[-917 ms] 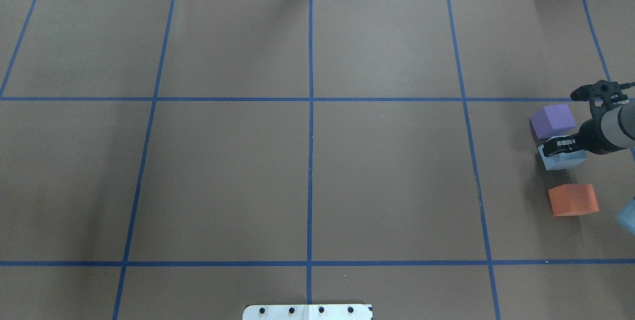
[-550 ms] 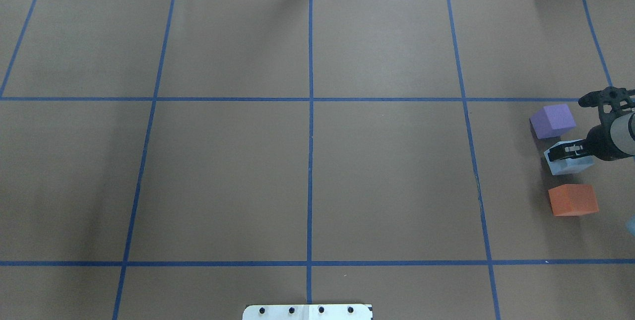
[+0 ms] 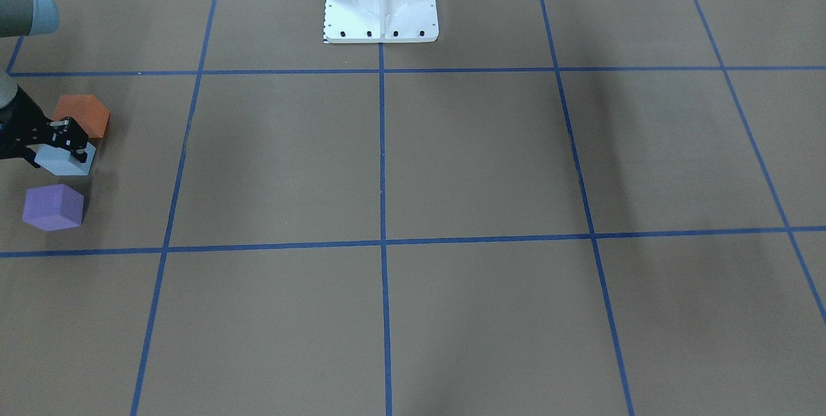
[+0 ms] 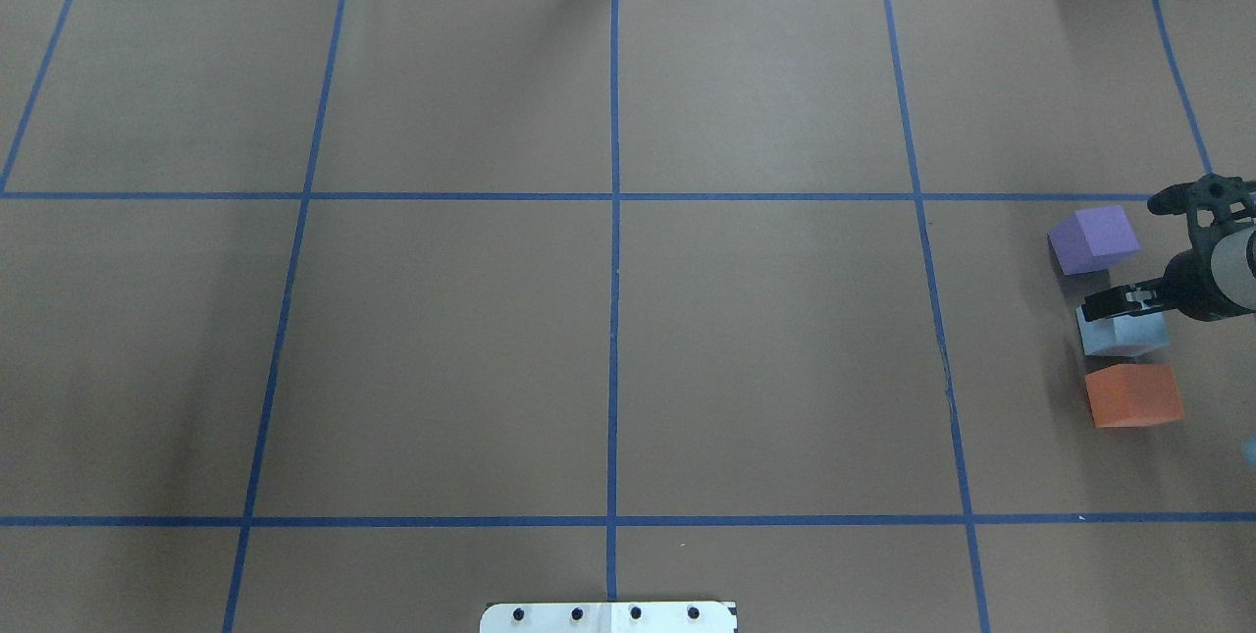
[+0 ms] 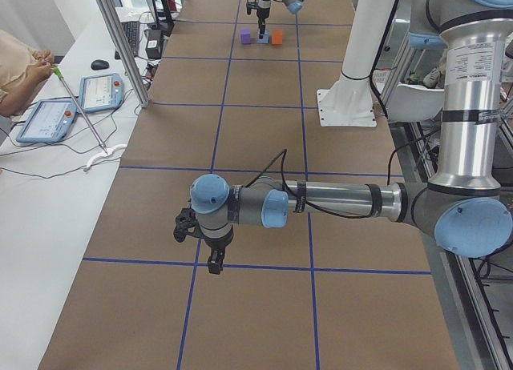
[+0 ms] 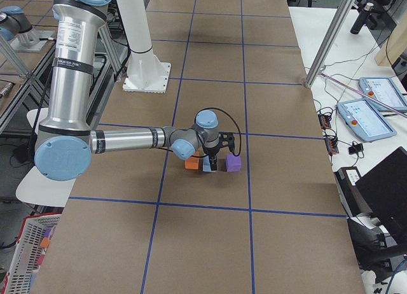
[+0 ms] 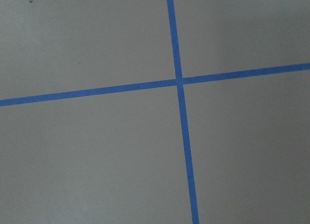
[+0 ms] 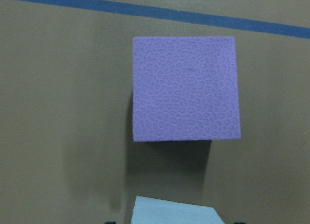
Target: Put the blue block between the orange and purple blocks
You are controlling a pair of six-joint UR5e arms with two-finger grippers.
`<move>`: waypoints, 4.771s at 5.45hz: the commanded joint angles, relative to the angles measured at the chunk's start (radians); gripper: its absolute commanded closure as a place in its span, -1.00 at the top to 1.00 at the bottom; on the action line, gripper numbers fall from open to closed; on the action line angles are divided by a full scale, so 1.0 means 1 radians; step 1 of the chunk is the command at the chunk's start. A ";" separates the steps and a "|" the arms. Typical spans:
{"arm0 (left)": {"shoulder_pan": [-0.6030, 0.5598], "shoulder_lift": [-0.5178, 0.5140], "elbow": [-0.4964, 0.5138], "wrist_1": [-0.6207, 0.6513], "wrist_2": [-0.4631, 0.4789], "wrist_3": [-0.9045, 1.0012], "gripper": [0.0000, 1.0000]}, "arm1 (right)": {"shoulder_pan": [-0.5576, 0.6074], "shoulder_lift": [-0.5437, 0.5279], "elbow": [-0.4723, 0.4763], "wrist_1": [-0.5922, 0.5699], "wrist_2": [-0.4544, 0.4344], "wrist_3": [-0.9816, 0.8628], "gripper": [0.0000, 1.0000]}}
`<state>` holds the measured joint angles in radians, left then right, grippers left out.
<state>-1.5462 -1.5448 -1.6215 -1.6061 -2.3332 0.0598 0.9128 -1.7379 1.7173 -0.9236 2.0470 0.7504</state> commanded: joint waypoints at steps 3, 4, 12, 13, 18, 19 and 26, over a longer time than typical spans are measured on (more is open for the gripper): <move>-0.002 0.002 -0.001 0.000 0.000 0.000 1.00 | 0.259 0.004 0.051 -0.067 0.175 -0.133 1.00; -0.003 0.003 -0.001 0.000 0.000 0.002 0.99 | 0.422 0.012 0.054 -0.259 0.206 -0.451 1.00; -0.005 0.002 -0.021 -0.008 0.003 0.011 0.99 | 0.655 0.092 0.055 -0.762 0.206 -0.850 1.00; -0.003 0.002 -0.026 -0.009 0.000 0.011 1.00 | 0.655 0.087 0.051 -0.762 0.205 -0.858 1.00; -0.005 0.026 -0.050 -0.008 0.002 0.009 0.99 | 0.653 0.075 0.062 -0.761 0.143 -0.858 1.00; -0.002 0.028 -0.051 -0.009 0.002 0.009 1.00 | 0.653 0.075 0.062 -0.761 0.143 -0.859 1.00; 0.002 0.045 -0.052 -0.012 0.000 0.011 0.99 | 0.653 0.058 0.067 -0.761 0.151 -0.862 1.00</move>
<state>-1.5455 -1.5004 -1.6732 -1.6173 -2.3332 0.0706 1.5662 -1.6797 1.7832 -1.6843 2.1980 -0.1120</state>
